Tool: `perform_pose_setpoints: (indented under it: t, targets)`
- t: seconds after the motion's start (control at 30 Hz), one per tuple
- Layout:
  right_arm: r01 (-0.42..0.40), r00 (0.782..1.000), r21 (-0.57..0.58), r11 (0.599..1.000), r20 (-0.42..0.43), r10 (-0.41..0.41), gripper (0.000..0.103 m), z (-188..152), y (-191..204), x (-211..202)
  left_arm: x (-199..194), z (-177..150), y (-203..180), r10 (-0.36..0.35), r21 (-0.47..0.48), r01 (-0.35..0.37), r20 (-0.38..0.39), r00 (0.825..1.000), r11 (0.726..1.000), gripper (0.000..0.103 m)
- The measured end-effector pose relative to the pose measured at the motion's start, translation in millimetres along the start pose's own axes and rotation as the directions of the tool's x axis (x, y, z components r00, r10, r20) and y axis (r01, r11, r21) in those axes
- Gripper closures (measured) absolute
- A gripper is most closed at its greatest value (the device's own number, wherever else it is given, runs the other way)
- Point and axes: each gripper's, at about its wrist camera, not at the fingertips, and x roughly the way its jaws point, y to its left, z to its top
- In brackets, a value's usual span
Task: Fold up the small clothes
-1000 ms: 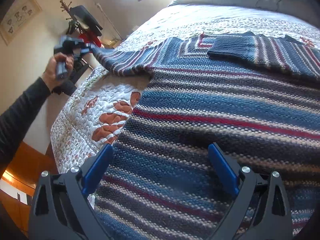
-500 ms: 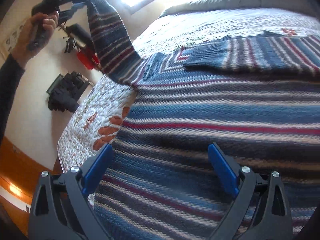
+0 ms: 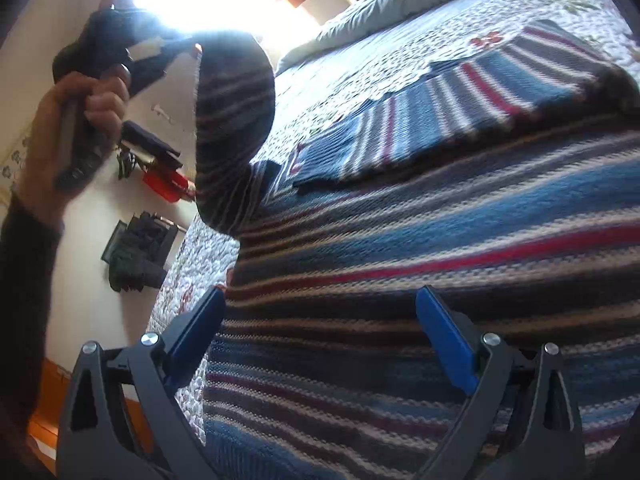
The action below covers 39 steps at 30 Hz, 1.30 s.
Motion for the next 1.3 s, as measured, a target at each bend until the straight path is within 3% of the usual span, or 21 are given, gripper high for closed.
perform_pose_setpoints:
  t: [0.17, 0.3, 0.47, 0.53, 0.57, 0.6, 0.7, 0.83, 0.97, 1.03, 1.1, 1.2, 1.3]
  targets:
    - [-0.013, 0.999, 0.049, 0.999, 0.036, 0.011, 0.007, 4.8, -18.2, -21.0, 37.1, -49.0, -34.0, 0.004, 0.032, -0.004, -0.016, 1.000, 0.999, 0.094]
    - [-0.014, 0.995, 0.071, 0.997, 0.097, 0.007, 0.007, 7.5, -30.0, -44.4, 76.6, -102.3, -55.7, 0.003, 0.035, -0.001, -0.070, 0.998, 0.999, 0.094]
    - [-0.005, 0.985, 0.093, 0.996, 0.171, -0.011, 0.007, 8.6, -42.9, -67.7, 112.5, -143.4, -70.8, -0.036, 0.021, 0.039, -0.138, 0.990, 0.999, 0.094]
    - [-0.005, 0.982, 0.110, 0.994, 0.189, -0.016, 0.007, 10.6, -49.3, -74.0, 119.7, -154.5, -78.7, -0.055, 0.047, 0.063, -0.159, 0.986, 0.997, 0.087]
    - [-0.005, 0.981, 0.117, 0.993, 0.193, -0.018, 0.007, 11.1, -51.2, -75.0, 119.0, -158.5, -80.7, -0.068, 0.056, 0.078, -0.159, 0.985, 0.995, 0.076]
    - [-0.005, 0.980, 0.125, 0.992, 0.198, -0.020, 0.007, 11.2, -53.2, -76.2, 114.5, -160.8, -79.2, -0.097, 0.057, 0.108, -0.159, 0.982, 0.993, 0.058]
    - [-0.016, 0.977, 0.150, 0.989, 0.212, -0.016, 0.007, 14.4, -58.3, -76.8, 81.6, -158.5, -55.9, -0.157, 0.008, 0.158, -0.093, 0.983, 0.987, 0.023]
    - [-0.049, 0.981, 0.202, 0.978, 0.195, 0.009, 0.007, 16.1, -67.1, -64.9, 23.0, -167.3, 4.0, -0.202, -0.072, 0.201, -0.003, 0.979, 0.977, 0.016]
    - [-0.087, 0.986, 0.250, 0.964, 0.162, 0.047, 0.015, 17.0, -68.5, -49.8, -29.9, -192.0, 76.5, -0.136, -0.115, 0.149, 0.112, 0.984, 0.982, 0.016]
    - [-0.136, 0.986, 0.251, 0.958, 0.125, 0.107, 0.020, 23.0, -60.3, -37.3, -53.7, -206.5, 126.2, -0.124, -0.231, 0.168, 0.193, 0.973, 0.958, 0.015]
    - [-0.158, 0.984, 0.263, 0.952, 0.117, 0.131, 0.030, 36.3, -55.6, -27.5, -63.0, -221.8, 168.4, -0.150, -0.338, 0.226, 0.238, 0.960, 0.914, 0.015]
    - [-0.124, 0.987, 0.326, 0.937, 0.135, 0.084, 0.034, 74.7, -61.9, -17.3, -53.5, -233.6, 198.9, -0.195, -0.412, 0.277, 0.231, 0.953, 0.868, 0.015]
    - [-0.073, 0.993, 0.479, 0.875, 0.119, 0.017, 0.035, 116.5, -90.2, -3.0, -43.2, -233.8, 209.5, -0.261, -0.464, 0.352, 0.250, 0.932, 0.813, 0.015]
